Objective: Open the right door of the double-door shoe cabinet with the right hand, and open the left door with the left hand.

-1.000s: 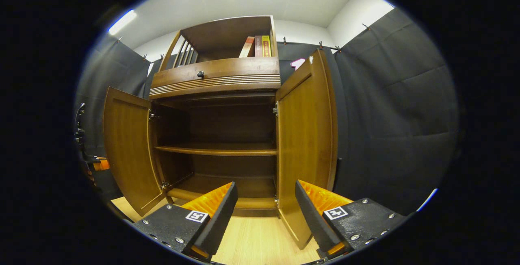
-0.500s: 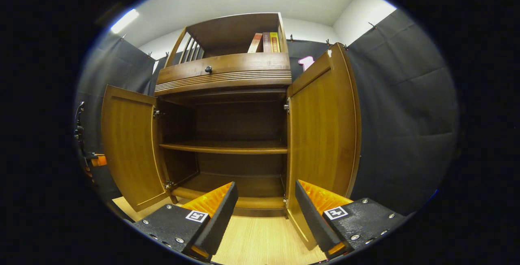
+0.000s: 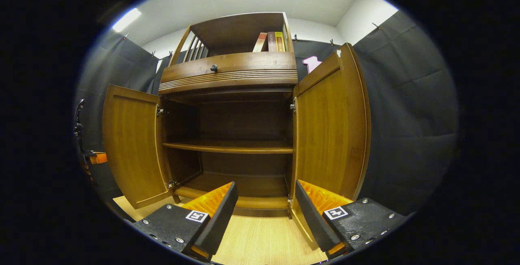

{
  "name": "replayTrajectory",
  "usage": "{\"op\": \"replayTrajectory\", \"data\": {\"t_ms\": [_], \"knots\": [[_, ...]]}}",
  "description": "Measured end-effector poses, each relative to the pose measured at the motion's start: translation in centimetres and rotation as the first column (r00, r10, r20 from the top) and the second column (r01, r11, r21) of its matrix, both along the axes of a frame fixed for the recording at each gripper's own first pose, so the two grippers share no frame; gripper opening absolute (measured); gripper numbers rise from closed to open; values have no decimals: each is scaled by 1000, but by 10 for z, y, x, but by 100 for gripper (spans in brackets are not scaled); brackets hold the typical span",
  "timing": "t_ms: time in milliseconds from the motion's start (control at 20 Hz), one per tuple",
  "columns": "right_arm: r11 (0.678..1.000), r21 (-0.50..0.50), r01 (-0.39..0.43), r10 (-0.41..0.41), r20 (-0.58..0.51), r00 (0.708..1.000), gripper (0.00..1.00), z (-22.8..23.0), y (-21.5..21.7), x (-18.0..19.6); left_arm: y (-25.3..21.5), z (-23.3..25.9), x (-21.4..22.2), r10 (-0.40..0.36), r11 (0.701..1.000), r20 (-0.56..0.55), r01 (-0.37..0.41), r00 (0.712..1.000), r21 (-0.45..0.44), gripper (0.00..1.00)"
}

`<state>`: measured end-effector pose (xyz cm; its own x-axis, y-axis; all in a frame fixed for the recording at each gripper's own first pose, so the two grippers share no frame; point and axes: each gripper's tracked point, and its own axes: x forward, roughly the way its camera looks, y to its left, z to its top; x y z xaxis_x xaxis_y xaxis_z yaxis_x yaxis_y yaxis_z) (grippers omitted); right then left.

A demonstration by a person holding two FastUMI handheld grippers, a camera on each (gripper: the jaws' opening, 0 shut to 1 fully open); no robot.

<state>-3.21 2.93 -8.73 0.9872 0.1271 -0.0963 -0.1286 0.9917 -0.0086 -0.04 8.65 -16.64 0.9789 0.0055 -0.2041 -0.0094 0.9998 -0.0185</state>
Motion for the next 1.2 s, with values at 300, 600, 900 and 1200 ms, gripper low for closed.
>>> {"op": "replayTrajectory", "data": {"t_ms": [300, 600, 900, 1200], "knots": [[1000, 2, 7, -7, -1, 1000, 88, 2, -4, 1, -8, 32, -20, 31, 1000, 47, -31, 998, -6, 16], [1000, -3, 5, -5, -8, 1000, 88, 5, -2, 1, -18, 63, -37, 71, 996, 93, -75, 993, 39, 15], [1000, -6, 19, -19, 2, 1000, 88, 9, -4, 2, -58, 89, -44, -8, 1000, 118, 5, 993, 25, 54], [999, -17, 41, -41, 15, 999, 99, 17, -18, 4, -117, 90, -37, -125, 992, 86, 127, 988, -19, 80]]}}
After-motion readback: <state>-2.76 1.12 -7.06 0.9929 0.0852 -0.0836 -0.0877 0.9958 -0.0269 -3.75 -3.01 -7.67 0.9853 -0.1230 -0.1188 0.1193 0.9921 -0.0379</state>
